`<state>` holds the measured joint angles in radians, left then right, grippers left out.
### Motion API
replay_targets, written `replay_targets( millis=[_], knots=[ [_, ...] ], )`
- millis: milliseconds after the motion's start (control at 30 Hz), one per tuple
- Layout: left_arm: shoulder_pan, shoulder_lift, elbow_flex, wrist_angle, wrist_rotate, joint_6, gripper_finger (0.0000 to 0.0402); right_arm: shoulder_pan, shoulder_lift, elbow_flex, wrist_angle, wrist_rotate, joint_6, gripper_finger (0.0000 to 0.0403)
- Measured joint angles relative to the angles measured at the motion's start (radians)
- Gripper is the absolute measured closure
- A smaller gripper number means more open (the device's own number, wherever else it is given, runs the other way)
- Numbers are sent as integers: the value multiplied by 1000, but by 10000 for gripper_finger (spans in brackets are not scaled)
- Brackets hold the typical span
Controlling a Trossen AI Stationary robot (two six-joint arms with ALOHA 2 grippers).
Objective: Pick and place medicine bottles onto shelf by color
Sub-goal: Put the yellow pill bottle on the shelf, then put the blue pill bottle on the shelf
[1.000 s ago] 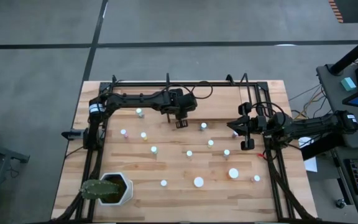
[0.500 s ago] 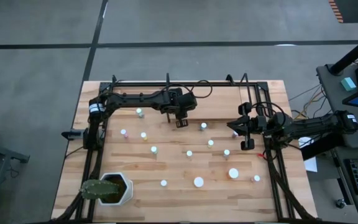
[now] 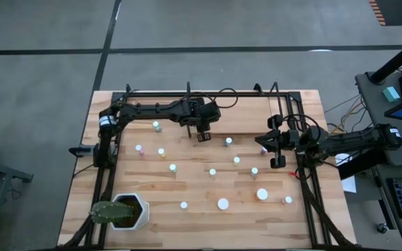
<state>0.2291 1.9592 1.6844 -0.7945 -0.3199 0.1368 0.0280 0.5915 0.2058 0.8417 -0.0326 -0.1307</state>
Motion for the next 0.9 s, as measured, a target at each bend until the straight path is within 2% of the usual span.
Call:
replay_targets(
  millis=[267,500,700,900],
  knots=[
    [-17,-86,8,-34,-5,-6,273,0,1,1,-12,7,-2,385],
    [-157,-268,-33,-5,8,2,273,0,35,65,-126,16,-49,385],
    [-285,-477,-211,266,60,88,273,0,137,217,-374,61,-129,385],
    [-375,-687,-492,575,72,60,273,0,241,362,-531,61,-136,385]
  ],
)
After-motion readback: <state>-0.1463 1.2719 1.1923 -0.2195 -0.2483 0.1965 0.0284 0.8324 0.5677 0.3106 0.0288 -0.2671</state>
